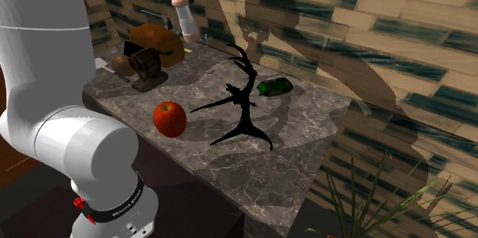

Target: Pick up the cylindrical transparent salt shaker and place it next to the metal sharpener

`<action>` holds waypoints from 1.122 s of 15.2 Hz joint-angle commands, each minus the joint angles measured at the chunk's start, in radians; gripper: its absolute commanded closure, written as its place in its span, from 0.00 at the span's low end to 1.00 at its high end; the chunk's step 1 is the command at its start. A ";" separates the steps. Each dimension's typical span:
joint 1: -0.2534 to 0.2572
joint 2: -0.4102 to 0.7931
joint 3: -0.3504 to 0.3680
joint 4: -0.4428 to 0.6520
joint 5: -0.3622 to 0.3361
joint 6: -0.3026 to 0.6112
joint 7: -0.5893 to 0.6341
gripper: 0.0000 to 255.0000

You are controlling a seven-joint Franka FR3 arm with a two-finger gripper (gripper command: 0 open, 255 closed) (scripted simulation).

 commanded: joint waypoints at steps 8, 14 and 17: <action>-0.006 0.002 -0.003 -0.119 -0.003 0.122 0.007 1.00; -0.008 0.012 -0.005 -0.186 -0.009 0.198 0.012 1.00; -0.008 0.020 -0.007 -0.215 -0.012 0.234 0.016 1.00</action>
